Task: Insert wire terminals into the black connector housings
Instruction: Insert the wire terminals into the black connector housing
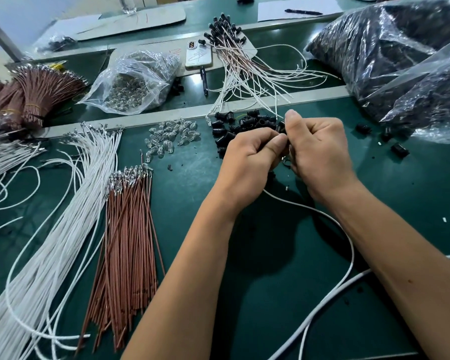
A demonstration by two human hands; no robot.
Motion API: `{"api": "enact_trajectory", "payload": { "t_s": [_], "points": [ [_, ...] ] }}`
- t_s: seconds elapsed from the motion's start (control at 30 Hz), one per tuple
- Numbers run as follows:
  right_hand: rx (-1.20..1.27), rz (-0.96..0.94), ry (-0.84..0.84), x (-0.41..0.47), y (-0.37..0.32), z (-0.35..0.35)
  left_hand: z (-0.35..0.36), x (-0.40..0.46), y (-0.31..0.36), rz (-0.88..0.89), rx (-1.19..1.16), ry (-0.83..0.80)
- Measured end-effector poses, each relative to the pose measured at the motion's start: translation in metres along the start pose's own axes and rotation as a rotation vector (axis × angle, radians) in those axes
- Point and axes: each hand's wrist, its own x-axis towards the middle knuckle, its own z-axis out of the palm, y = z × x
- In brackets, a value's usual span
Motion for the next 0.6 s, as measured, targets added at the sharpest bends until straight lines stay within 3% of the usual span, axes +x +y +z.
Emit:
{"api": "enact_trajectory", "payload": {
  "t_s": [0.23, 0.37, 0.5, 0.6],
  "points": [
    [-0.098, -0.065, 0.039, 0.0, 0.0, -0.003, 0.002, -0.001, -0.002, 0.105, 0.097, 0.124],
    [-0.083, -0.075, -0.064, 0.003, 0.003, -0.012, 0.002, -0.002, -0.006, 0.191, 0.139, 0.306],
    [-0.254, -0.302, -0.201, 0.005, 0.002, -0.023, -0.004, -0.002, -0.01, 0.185, 0.125, 0.367],
    [-0.291, -0.355, -0.24, 0.005, 0.002, -0.026, -0.007, -0.002, -0.011, 0.187, 0.117, 0.377]
  ]
}}
